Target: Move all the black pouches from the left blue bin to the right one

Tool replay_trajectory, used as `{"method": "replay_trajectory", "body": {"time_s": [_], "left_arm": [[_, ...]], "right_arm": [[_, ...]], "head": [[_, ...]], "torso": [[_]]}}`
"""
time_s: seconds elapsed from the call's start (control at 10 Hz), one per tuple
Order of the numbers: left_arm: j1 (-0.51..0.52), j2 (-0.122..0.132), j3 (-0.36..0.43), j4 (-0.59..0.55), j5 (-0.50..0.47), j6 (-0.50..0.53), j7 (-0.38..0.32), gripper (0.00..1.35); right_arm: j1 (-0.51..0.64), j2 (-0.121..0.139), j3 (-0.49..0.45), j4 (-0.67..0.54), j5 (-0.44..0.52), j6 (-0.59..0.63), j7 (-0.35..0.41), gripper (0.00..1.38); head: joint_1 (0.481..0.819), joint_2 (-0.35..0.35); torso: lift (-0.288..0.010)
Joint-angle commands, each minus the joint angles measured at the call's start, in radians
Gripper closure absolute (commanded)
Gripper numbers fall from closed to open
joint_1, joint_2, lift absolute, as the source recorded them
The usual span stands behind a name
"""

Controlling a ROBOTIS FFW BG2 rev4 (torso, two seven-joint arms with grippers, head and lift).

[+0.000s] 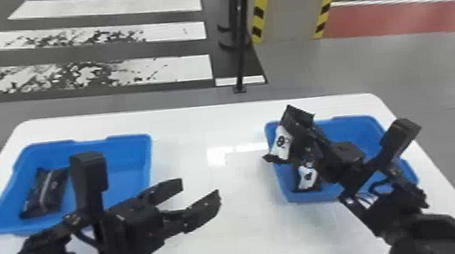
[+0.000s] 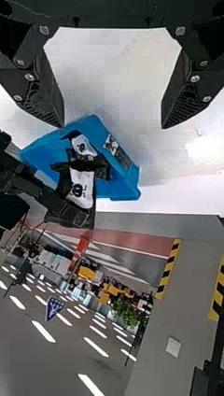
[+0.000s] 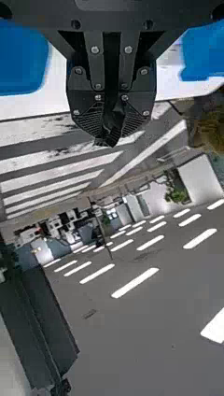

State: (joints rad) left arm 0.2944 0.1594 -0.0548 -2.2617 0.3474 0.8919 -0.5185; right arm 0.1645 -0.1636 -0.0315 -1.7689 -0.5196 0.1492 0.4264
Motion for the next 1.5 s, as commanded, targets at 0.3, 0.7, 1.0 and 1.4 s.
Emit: {"method": "replay_trajectory", "body": {"time_s": [0.3,0.7,1.0,1.4], "left_arm": [[0.039,-0.020,0.081,-0.010,0.002,-0.011,0.000,0.19],[0.086,-0.049,0.202,-0.034,-0.038,-0.050,0.002,0.19],[0.084,-0.054,0.306,-0.037,-0.094,-0.043,0.008,0.19],[-0.029,-0.063,0.462,0.015,-0.312,0.073,0.034,0.19]], "right_arm": [[-0.169,-0.031,-0.226,0.251,0.270,0.040,-0.024,0.46],[0.125,0.056,-0.228,-0.068,0.394,-0.147,-0.074,0.12],[0.385,0.108,-0.118,-0.314,0.364,-0.225,-0.084,0.13],[0.584,0.110,-0.052,-0.508,0.316,-0.238,-0.083,0.13]], "head": [[0.695,-0.267],[0.695,-0.260],[0.695,-0.147],[0.695,0.155]], "torso": [[-0.140],[-0.140],[-0.140],[-0.140]]}}
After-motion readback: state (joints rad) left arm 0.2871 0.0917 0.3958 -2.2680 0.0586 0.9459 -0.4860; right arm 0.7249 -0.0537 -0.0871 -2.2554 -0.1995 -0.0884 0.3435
